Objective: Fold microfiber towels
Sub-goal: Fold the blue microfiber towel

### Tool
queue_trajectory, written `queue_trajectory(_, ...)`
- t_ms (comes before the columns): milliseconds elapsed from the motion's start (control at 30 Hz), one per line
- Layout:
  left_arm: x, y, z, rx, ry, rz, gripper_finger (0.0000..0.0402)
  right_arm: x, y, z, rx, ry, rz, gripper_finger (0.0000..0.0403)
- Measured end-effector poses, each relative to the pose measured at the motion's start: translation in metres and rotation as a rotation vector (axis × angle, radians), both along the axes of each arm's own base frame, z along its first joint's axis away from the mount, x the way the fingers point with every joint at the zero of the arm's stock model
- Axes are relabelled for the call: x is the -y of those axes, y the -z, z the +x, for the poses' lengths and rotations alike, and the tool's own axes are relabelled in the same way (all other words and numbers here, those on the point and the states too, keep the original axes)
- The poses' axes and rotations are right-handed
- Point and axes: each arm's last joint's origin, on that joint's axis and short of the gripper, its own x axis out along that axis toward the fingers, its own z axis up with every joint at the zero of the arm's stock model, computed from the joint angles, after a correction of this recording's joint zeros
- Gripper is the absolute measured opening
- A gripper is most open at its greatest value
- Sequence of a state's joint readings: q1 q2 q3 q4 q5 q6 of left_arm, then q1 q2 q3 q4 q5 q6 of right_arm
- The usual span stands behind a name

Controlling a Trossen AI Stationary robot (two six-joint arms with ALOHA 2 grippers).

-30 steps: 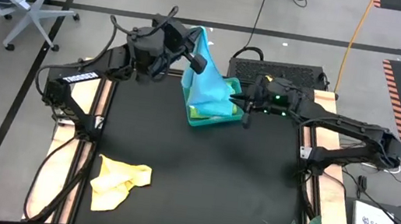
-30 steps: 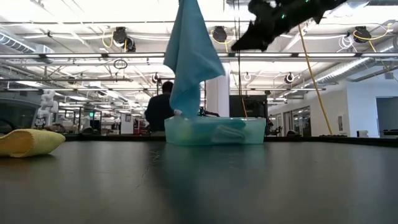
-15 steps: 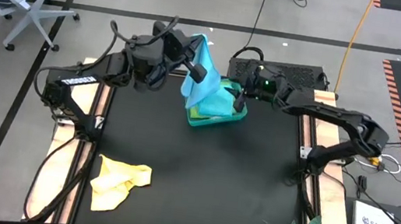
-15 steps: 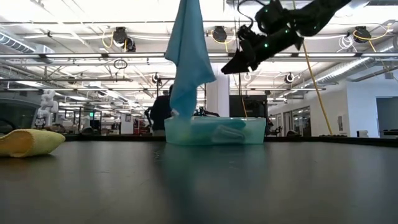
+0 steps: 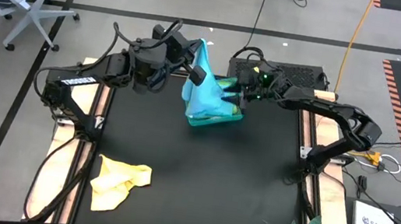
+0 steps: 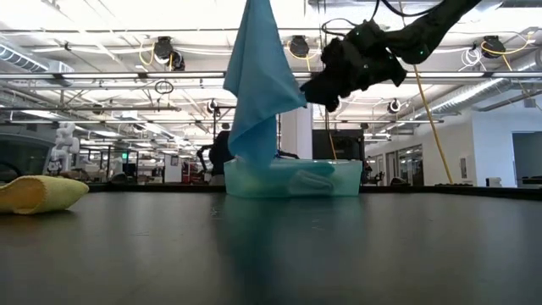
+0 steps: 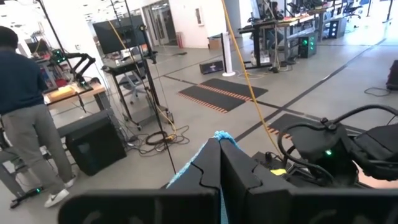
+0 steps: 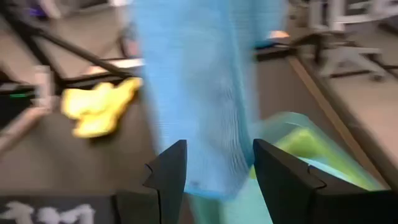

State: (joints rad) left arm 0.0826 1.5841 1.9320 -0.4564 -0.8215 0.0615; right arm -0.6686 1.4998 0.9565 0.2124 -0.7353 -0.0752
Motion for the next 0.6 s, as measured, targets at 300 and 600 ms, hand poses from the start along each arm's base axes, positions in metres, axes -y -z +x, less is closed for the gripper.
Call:
queue_trajectory(300, 0.000, 0.001, 0.000, 0.002, -0.002, -0.007, 0.0000, -0.009, -0.001, 0.006, 0.011, -0.054, 0.016, 0.0173)
queue_trajectory(600, 0.000, 0.002, -0.001, -0.011, -0.030, -0.008, 0.0000, -0.033, 0.003, 0.018, -0.035, -0.114, 0.032, 0.0114)
